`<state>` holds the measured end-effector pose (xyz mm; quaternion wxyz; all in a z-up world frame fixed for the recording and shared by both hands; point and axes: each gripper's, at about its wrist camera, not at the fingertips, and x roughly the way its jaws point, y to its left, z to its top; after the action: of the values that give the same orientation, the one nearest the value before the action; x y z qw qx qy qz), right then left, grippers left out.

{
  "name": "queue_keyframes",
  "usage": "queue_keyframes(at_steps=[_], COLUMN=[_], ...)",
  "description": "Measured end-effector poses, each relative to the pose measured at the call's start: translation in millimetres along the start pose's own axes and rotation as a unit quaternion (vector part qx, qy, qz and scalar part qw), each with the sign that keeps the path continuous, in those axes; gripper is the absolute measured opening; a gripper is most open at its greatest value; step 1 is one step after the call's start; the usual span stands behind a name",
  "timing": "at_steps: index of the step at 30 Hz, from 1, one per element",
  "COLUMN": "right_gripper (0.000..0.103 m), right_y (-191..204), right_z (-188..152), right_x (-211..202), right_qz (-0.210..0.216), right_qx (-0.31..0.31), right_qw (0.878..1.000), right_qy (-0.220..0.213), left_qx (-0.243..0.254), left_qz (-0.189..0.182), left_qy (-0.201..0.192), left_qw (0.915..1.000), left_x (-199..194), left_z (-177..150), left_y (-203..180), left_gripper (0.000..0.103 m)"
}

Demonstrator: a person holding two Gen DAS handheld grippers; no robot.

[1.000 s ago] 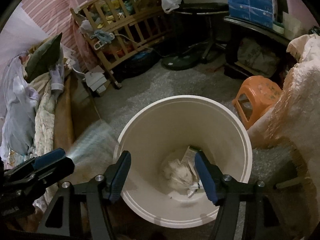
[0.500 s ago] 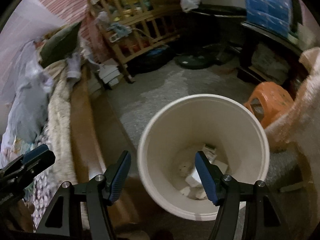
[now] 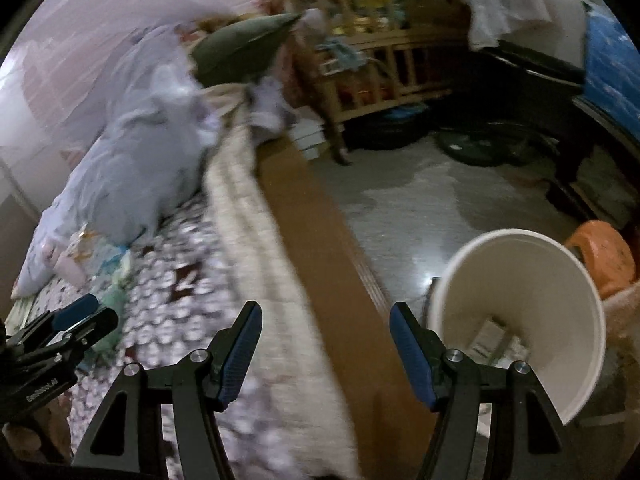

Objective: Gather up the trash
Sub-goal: 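Return both tools to the bed toward the green towel and blue packet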

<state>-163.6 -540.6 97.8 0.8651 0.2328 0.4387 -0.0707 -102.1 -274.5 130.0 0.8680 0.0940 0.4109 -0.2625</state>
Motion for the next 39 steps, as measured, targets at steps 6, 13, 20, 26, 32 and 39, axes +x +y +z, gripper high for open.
queue_keyframes(at_steps=[6, 13, 20, 26, 32, 39], right_gripper=[0.064, 0.064, 0.064, 0.064, 0.065, 0.065], right_y=[61, 121, 173, 209, 243, 267], right_z=[2, -1, -7, -12, -20, -30], right_x=[21, 51, 79, 96, 113, 150], right_qz=[0.033, 0.056, 0.076, 0.098, 0.117, 0.16], right_qx=[-0.041, -0.071, -0.092, -0.103, -0.128, -0.116], right_qw=[0.998, 0.995, 0.99, 0.985, 0.978, 0.966], right_qy=[0.019, 0.049, 0.08, 0.099, 0.118, 0.168], left_qx=[-0.042, -0.087, -0.118, -0.161, -0.187, -0.203], left_qz=[0.026, 0.039, 0.061, 0.082, 0.082, 0.069], left_qy=[-0.006, -0.005, 0.01, 0.025, 0.023, 0.022], left_qw=[0.9988, 0.9955, 0.9912, 0.9832, 0.9786, 0.9765], left_x=[-18, -28, -29, -31, -42, -54], left_z=[-15, -34, -57, -79, -90, -98], left_y=[53, 108, 159, 205, 228, 240], left_gripper=[0.061, 0.061, 0.061, 0.061, 0.061, 0.061])
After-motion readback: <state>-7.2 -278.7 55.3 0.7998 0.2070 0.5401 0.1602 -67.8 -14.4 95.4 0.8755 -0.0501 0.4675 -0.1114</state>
